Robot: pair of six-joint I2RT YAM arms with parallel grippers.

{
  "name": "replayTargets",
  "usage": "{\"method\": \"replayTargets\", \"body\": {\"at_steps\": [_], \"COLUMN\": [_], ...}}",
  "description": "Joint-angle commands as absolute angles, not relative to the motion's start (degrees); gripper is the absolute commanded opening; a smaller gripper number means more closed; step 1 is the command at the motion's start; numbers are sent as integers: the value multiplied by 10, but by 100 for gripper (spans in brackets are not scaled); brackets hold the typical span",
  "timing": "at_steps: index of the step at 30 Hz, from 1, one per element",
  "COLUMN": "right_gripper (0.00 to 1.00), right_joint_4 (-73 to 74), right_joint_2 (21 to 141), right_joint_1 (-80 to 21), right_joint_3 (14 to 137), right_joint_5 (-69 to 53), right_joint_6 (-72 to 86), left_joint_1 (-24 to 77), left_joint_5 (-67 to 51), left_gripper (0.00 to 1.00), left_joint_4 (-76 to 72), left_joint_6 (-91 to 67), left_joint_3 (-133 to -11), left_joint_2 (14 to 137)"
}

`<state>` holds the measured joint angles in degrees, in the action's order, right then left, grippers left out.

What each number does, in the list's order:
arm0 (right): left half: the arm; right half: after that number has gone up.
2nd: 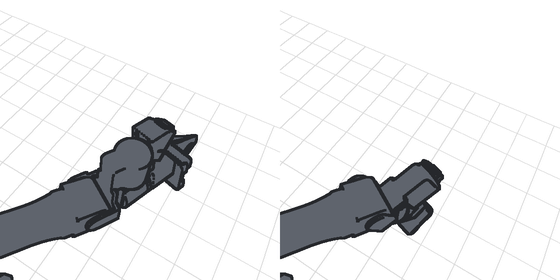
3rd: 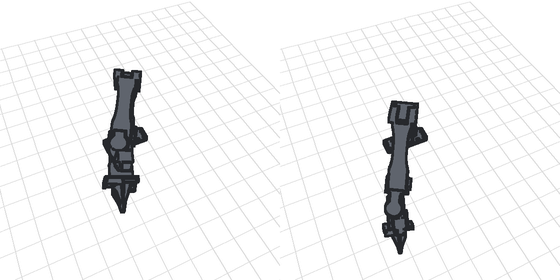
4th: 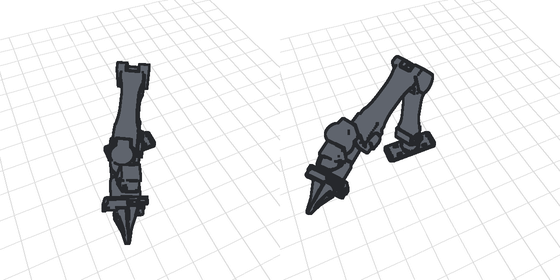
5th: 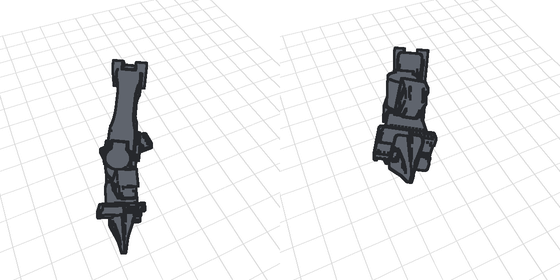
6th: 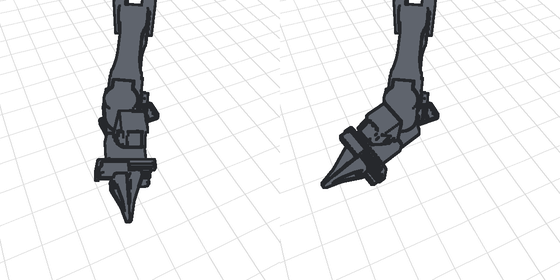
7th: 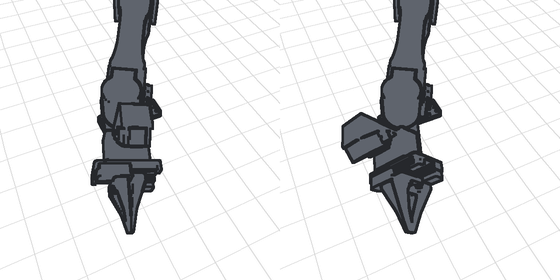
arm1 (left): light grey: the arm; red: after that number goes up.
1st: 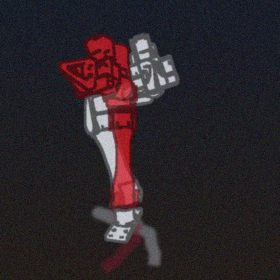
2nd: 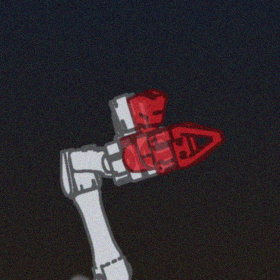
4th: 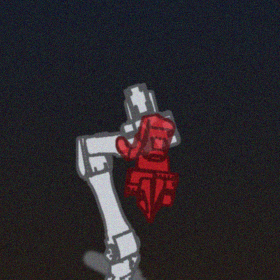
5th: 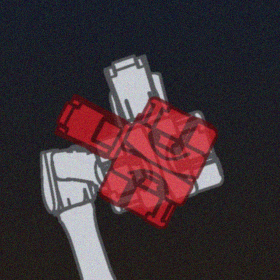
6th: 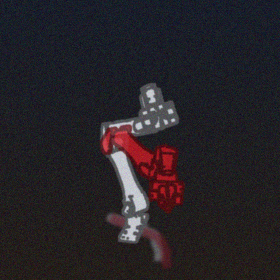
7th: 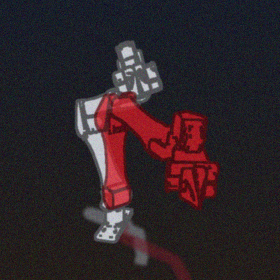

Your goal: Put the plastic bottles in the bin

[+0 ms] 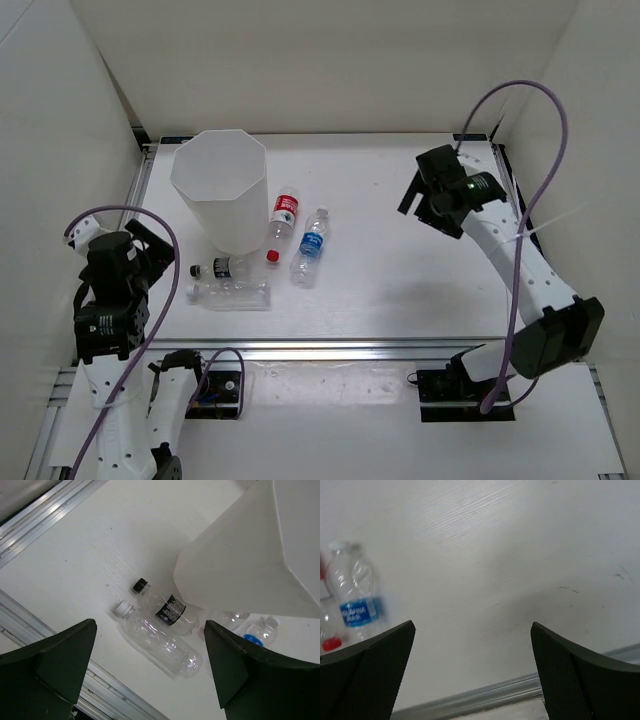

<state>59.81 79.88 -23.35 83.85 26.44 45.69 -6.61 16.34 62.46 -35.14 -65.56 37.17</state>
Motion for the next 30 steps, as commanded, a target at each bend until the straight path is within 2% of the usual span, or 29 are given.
{"method": "replayTargets", "body": {"at_steps": [1,10,15,22,24,25,28,29,30], "right_gripper": [100,100,100,100,89,87,89,86,77], "right_joint_4": [519,411,411,405,405,405,411,411,411], "right_joint_2": [875,1087,1195,1280,1311,1320,1345,1345,1345], "right_joint_1": [-243,-268,-288,-305,-305,-305,-305,-305,-305], "right_joint_3": [887,953,1026,1071,1096,1103,1114,1114,1107], "right_joint_5": [86,-240,-282,-315,-334,-342,-347,-347,-353], "right_joint_6": [338,287,274,295,309,315,327,327,327], "left_joint_1": [-64,-64,-64,-64,-64,-64,-64,-64,-64], "left_joint_5": [199,179,172,159,165,173,178,178,178], "left_gripper": [100,100,100,100,100,100,100,100,100], "left_joint_4": [611,650,660,687,687,687,687,680,680], "left_joint_6": [-339,-363,-368,-374,-374,-374,-374,-374,-374], "left_joint_3": [-651,-644,-623,-618,-618,-618,-618,-618,-618], "left_joint_2": [385,403,386,380,374,374,374,374,374]}}
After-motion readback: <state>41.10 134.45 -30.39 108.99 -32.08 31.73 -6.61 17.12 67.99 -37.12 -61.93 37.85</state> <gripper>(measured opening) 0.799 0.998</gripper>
